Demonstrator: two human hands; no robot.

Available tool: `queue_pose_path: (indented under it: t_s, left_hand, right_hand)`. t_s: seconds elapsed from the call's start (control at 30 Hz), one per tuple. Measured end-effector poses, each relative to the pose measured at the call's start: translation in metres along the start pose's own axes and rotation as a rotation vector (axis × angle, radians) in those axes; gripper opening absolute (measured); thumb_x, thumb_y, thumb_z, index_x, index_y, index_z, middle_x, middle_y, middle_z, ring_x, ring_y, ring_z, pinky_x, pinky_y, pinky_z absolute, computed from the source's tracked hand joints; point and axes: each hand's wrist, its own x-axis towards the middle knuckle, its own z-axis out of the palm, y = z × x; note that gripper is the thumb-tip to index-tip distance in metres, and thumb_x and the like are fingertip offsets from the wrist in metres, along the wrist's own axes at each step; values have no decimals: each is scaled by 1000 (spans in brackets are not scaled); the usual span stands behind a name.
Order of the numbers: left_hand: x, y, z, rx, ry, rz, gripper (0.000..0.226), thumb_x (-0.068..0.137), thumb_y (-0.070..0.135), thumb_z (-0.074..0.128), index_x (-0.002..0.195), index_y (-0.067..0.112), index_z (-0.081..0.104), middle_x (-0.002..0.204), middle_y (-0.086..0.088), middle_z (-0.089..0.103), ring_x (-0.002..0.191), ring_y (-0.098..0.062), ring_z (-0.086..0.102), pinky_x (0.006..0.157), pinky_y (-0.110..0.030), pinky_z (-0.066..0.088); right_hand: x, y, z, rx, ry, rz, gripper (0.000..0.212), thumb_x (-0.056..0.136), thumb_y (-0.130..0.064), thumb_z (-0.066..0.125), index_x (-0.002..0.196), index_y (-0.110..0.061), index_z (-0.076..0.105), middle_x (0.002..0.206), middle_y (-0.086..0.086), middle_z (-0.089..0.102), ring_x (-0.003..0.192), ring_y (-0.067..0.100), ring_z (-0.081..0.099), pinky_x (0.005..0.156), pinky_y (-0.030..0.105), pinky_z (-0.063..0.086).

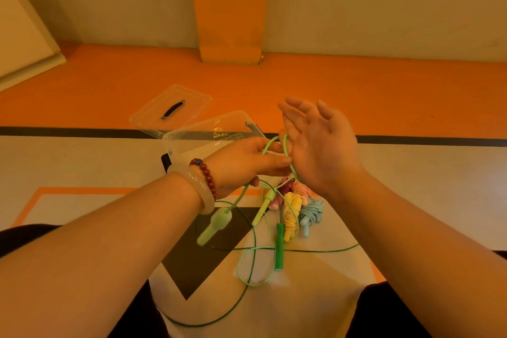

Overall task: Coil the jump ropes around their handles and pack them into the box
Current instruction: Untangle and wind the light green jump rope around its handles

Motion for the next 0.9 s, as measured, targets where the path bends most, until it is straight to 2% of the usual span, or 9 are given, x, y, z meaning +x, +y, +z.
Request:
queue_pose_path:
  t_s: [0.1, 0.17, 0.23, 0.33, 0.43, 0.53, 0.67, 0.77, 0.9]
  left_hand:
    - [1, 3, -1, -176, -34, -87, 7, 98, 15, 51, 91, 15, 54, 67, 8, 66, 82, -13, 71, 56, -19, 37]
    - [0, 6, -2, -237, -16, -110, 8, 96, 23, 54, 92, 16, 53, 70, 8, 60, 70, -9, 70, 59, -20, 38]
    - [1, 4, 0, -175, 45, -100, 20, 91, 35, 63, 93, 17, 55, 77, 6, 57, 56, -5, 60, 54, -20, 36]
    - [2, -4, 5, 12, 150, -50, 20, 92, 34, 61, 84, 17, 57, 60, 12, 54, 46, -3, 44, 48, -20, 33]
    - [4, -7, 5, 33, 228, -39, 17, 98, 25, 52, 84, 19, 60, 75, 4, 62, 60, -9, 51, 54, -22, 36]
    - [2, -2, 5, -117, 155, -62, 12, 99, 26, 49, 99, 17, 57, 93, 8, 68, 74, -5, 65, 57, -21, 38]
    - [-1, -1, 10, -111, -4, -145, 10, 97, 23, 54, 92, 16, 56, 86, 3, 72, 79, -7, 71, 51, -17, 37]
    - [-1, 4, 4, -135, 48, -201, 17, 100, 12, 46, 87, 10, 58, 64, 0, 60, 56, -8, 64, 56, -19, 44]
    - [-6, 18, -14, -53, 144, -106, 27, 102, 14, 38, 84, 10, 57, 55, 5, 36, 39, -6, 38, 48, -21, 38]
  right_hand:
    - [3, -3, -7, -72, 2, -13, 39, 101, -29, 24, 115, -17, 57, 147, 5, 45, 143, 16, 29, 104, 29, 29]
    - [4, -4, -9, -96, 1, -13, 39, 100, -28, 23, 116, -17, 57, 147, 4, 45, 142, 15, 29, 102, 29, 29]
    - [2, -2, -8, -96, -18, -6, 41, 101, -28, 22, 118, -17, 57, 147, 3, 44, 135, 13, 37, 98, 26, 33]
    - [0, 7, -5, -151, -53, -20, 43, 101, -27, 20, 125, -15, 54, 140, 2, 49, 123, 9, 46, 99, 23, 35]
    - [0, 9, -5, -167, -67, -7, 43, 102, -27, 20, 127, -17, 53, 144, 2, 47, 127, 10, 41, 103, 25, 31]
    - [2, 6, -8, -120, -67, 11, 43, 102, -28, 19, 127, -16, 53, 142, 3, 48, 119, 10, 47, 92, 21, 39]
    - [3, 14, -9, -124, -133, 35, 42, 101, -30, 22, 122, -17, 55, 143, 5, 48, 138, 15, 37, 115, 35, 28]
    - [6, 15, -12, -368, -117, 20, 34, 99, -28, 28, 116, -24, 57, 141, 1, 51, 137, 14, 39, 116, 39, 26]
    - [15, 14, -23, -772, -75, 93, 39, 66, -20, 49, 100, -29, 67, 113, 0, 68, 107, 13, 60, 96, 37, 43]
